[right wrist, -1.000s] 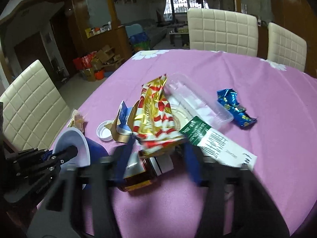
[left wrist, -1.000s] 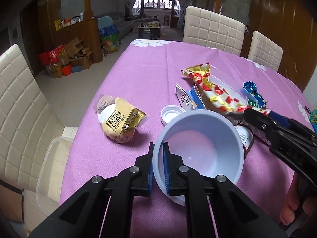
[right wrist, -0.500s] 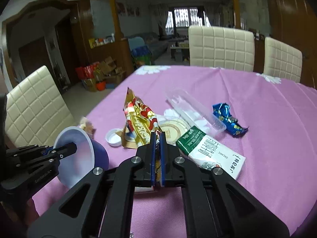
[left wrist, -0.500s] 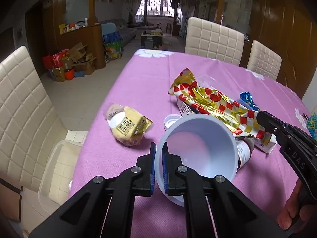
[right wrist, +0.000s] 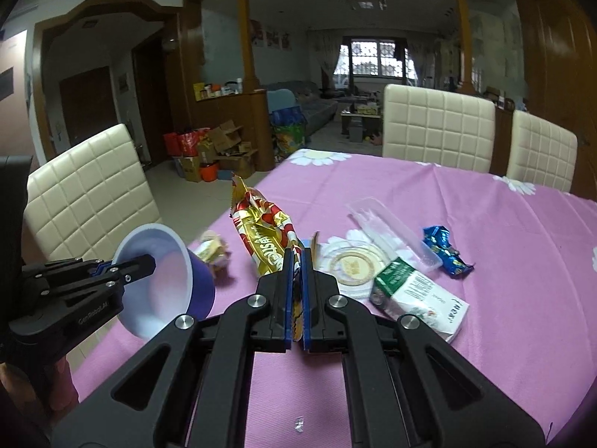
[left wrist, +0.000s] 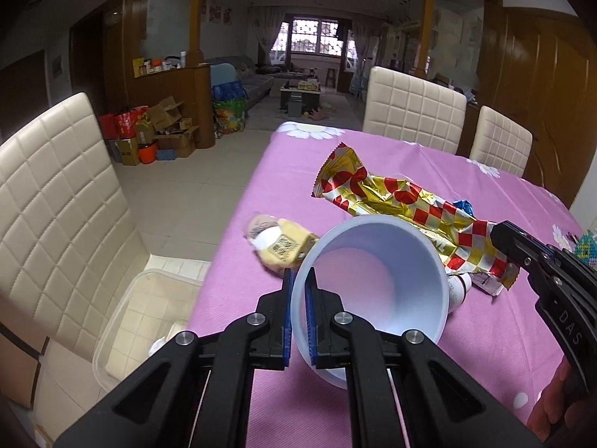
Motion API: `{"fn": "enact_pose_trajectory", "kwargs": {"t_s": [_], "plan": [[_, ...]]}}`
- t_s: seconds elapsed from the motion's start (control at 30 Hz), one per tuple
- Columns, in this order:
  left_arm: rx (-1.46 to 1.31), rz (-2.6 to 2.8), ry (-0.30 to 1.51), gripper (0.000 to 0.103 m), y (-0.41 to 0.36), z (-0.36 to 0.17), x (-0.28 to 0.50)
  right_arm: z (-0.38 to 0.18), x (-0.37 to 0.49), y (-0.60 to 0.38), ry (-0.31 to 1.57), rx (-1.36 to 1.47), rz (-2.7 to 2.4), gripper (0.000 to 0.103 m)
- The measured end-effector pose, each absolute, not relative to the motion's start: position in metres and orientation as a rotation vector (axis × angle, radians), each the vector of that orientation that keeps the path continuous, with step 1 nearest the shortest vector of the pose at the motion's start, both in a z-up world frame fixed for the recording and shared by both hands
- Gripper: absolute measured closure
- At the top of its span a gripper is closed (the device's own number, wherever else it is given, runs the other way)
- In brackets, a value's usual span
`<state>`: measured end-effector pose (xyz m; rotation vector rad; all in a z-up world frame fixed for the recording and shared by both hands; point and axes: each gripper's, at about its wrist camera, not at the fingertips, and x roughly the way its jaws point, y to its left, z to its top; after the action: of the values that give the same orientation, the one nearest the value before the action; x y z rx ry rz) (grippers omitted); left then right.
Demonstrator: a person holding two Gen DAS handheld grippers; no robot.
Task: Collect trash
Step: 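Carry the cup and wrapper to the clear bin and release both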
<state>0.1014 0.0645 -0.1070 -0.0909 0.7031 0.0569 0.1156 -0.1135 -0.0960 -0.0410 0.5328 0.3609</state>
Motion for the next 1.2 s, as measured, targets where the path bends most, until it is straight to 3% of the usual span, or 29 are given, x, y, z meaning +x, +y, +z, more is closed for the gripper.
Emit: {"fn": "enact_pose_trajectory", "kwargs": {"t_s": [0.53, 1.2], "plan": [[-0.150, 0.207, 0.635, 0.097, 0.146, -0.098, 0.055, -0.085, 0.086, -0.026, 0.513, -0.163, 0.510, 0.099], [-0.211, 0.300, 0.682, 0.096, 0.216, -0.130, 0.047, -0.104, 0.091, 0.056, 0.557, -0.273, 0.616, 0.098]]}}
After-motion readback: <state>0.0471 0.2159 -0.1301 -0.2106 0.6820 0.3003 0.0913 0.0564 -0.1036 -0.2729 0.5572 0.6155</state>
